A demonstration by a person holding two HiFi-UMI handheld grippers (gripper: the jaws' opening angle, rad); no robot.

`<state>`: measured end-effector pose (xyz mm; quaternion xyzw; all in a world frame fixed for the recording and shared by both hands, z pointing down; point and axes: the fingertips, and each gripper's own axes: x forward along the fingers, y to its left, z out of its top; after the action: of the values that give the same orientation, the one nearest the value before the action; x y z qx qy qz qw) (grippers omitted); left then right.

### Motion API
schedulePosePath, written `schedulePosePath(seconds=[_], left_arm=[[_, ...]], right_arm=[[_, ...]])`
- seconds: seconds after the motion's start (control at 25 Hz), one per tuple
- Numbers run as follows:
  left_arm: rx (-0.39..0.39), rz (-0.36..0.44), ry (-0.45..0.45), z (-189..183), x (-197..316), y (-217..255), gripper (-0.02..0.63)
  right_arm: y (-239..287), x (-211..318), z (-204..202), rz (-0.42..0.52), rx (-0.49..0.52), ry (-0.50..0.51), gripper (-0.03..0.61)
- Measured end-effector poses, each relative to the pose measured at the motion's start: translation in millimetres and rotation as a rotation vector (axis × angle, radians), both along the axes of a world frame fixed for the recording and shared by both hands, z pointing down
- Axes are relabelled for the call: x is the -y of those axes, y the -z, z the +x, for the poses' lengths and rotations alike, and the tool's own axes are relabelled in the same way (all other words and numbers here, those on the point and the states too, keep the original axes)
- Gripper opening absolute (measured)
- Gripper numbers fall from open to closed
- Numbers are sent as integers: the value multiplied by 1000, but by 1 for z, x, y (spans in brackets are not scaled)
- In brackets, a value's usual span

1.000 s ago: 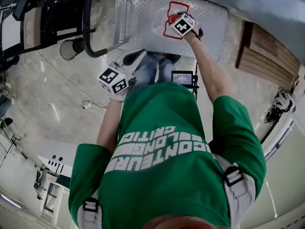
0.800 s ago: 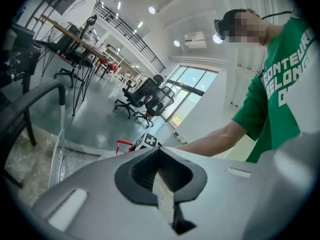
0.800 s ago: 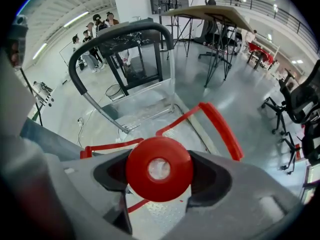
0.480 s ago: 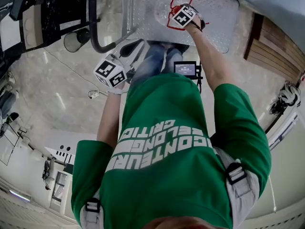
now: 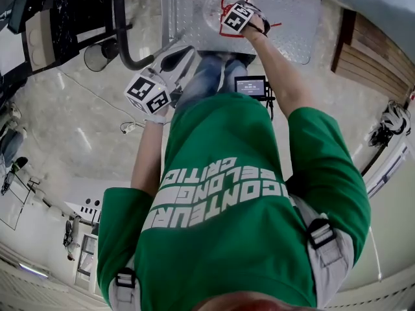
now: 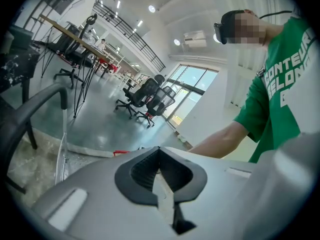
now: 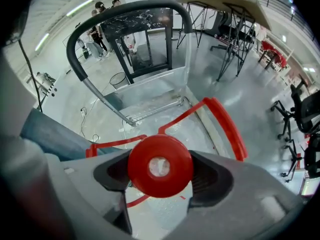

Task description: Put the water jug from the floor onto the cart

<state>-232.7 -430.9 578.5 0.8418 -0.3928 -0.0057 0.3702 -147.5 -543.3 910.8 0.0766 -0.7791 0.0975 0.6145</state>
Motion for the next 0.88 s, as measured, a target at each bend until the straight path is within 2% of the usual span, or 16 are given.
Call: schedulePosePath(seconds=[0.16,0.32,0.56,0.76,0.84,0.88], left_arm=[[3,16,-19,7,1,3,5],[6,45,-45,25,3,9,5],[19,101,-110,66,13,26,5],[30,151,-156,94,25,41,5],[37,170,-166,102,30,47,5],[40,179,-169,106,31,50,5]], right_arm=[[17,2,3,-23,25,-34,302],[51,8,14,14,88,-37,302],[123,28,66,102,184,-107,295],[205,41,120,225,283,-183,111],[242,40,139,262,342,-221,14],[259,38,148,275,372,-238,-9]])
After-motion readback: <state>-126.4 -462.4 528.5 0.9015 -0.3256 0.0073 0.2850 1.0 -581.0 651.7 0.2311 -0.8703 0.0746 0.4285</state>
